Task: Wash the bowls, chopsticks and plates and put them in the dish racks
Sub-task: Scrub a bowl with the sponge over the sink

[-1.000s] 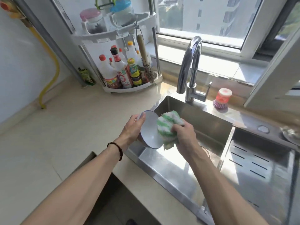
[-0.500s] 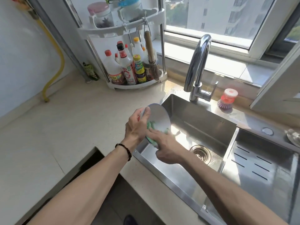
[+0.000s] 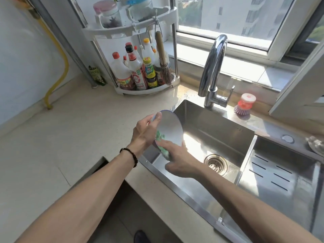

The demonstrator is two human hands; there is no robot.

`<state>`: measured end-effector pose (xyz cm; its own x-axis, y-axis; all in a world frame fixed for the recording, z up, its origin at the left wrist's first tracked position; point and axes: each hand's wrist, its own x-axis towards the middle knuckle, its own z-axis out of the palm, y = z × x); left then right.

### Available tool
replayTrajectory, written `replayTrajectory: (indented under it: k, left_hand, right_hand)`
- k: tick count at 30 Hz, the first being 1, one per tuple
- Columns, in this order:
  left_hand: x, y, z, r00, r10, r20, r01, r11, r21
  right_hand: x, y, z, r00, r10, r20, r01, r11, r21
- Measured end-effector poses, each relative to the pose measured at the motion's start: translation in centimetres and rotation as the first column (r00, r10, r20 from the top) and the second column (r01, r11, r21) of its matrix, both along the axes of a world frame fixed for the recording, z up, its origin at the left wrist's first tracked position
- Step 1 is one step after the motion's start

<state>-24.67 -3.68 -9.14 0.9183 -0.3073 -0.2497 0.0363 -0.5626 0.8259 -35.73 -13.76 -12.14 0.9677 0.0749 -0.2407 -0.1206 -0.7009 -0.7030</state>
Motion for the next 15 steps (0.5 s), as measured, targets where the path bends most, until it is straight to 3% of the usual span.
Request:
replayTrajectory:
  k: [2,4,6,8,9,11,13,15]
  left_hand:
    - [0.9,0.9,0.5,0.994,-0.066,-0.093,0.063,0.997,-0.035]
    - [0.5,0.9,0.6,0.998,-0.042,-0.039,0.042,0.999,-0.016]
    - [-0.2,0.0,0.1,0.993,0.077,0.09,-0.078,0.997,0.014]
    - [-0.5,-0.2,-0.1,0.975,0.179,0.128,-0.18,0.984,-0.005]
    - [-0.1,0.1,-0.1,0.981,0.169,0.093,-0.169,0.986,-0.005]
    - [1.3,1.2,0.5,0.996,0.036,-0.085,-0.037,0.999,-0.013]
    - [2.5,2.2,1.6,0.948,-0.093,-0.303,0.099,0.995,0.007]
    - [3.2,2.7,2.1,0.902,-0.125,-0.413,0.142,0.99,0.011]
  right_hand:
    - [-0.2,-2.0,-1.6,0.984,0.145,0.1,-0.09,0.904,-0.418]
    - [0.4,-2.5,-2.1,0.983,0.15,0.109,-0.069,0.843,-0.533]
    - [1.3,-0.6,-1.4,0.996,0.026,0.081,-0.004,0.965,-0.264]
    - [1.8,1.1,-0.9,0.997,-0.017,0.074,0.013,0.999,0.05]
    - [1.6,1.2,-1.2,0.996,0.002,0.089,-0.007,0.998,0.058]
    - [1.0,-0.4,-2.1,0.979,0.107,0.171,-0.082,0.986,-0.147]
    - [0.8,-2.4,-2.9,0.91,0.245,0.335,-0.073,0.889,-0.452]
    - [1.0,-3.3,-3.0,0.869,0.326,0.373,-0.045,0.801,-0.597]
